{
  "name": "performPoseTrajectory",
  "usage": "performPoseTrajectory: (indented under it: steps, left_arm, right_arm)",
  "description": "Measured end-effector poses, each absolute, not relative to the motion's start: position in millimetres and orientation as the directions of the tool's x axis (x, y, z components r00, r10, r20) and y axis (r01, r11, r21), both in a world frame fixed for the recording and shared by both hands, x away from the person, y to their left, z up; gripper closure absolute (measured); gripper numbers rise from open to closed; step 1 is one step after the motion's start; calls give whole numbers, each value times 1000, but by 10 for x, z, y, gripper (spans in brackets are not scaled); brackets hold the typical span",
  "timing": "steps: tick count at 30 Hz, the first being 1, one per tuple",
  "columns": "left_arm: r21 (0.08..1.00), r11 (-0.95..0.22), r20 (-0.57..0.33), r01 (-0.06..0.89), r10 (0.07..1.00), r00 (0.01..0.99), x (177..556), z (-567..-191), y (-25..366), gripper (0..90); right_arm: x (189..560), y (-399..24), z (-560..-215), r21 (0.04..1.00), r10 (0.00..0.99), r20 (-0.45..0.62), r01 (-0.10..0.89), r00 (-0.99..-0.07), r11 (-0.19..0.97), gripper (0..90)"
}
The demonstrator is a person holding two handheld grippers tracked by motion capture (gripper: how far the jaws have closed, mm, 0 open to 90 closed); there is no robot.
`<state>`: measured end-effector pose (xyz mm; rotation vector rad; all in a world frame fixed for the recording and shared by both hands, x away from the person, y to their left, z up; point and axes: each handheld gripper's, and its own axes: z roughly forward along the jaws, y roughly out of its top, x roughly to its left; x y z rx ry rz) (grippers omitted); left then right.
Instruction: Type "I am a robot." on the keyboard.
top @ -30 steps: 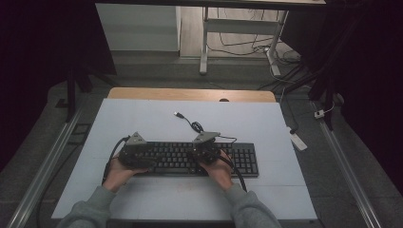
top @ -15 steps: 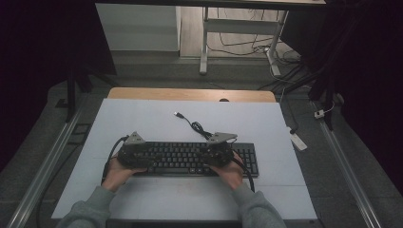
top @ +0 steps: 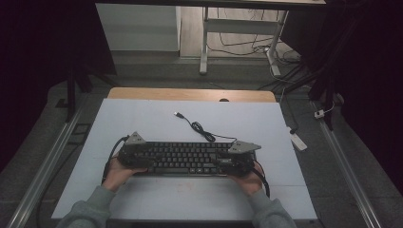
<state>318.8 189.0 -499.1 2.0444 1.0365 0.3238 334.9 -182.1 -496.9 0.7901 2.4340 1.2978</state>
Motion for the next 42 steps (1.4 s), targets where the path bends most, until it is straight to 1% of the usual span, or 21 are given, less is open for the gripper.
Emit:
performPoseTrajectory:
  steps: [10, 17, 24, 26, 28, 34, 38, 39, 42]
  left_arm:
    - [760, -334, -121, 558, 771, 625, 3188, -4987, 1906, 340]
    - [760, -336, -118, 557, 771, 626, 3185, -4988, 1895, 346]
    - [762, -346, -113, 547, 762, 638, 3181, -4988, 1877, 389]
    - [764, -350, -110, 542, 758, 643, 3179, -4988, 1871, 423]
    - [763, -355, -105, 539, 756, 646, 3180, -4989, 1866, 481]
    - [769, -361, -98, 527, 749, 656, 3179, -4990, 1838, 694]
    - [773, -361, -100, 522, 743, 662, 3196, -4998, 1827, 862]
    - [772, -360, -104, 524, 741, 663, 3204, -5002, 1822, 885]
    - [767, -368, -105, 526, 736, 669, 3230, -5011, 1789, 888]
  right_arm:
    - [3274, -1981, -5020, 819, 600, 10, 350, -800, 454, 534]
    - [3271, -1998, -5023, 818, 599, 5, 348, -801, 458, 533]
    - [3270, -1985, -5023, 818, 598, 4, 347, -802, 460, 533]
    - [3271, -1983, -5024, 817, 597, 3, 346, -802, 461, 533]
    - [3272, -1984, -5024, 815, 598, 0, 346, -801, 464, 534]
    - [3280, -1985, -5029, 815, 598, 0, 347, -802, 465, 535]
    - [3284, -1981, -5036, 814, 599, 1, 348, -801, 465, 534]
    - [3285, -1979, -5038, 814, 599, 1, 349, -801, 465, 535]
    - [3286, -1978, -5039, 811, 601, -4, 350, -799, 470, 537]
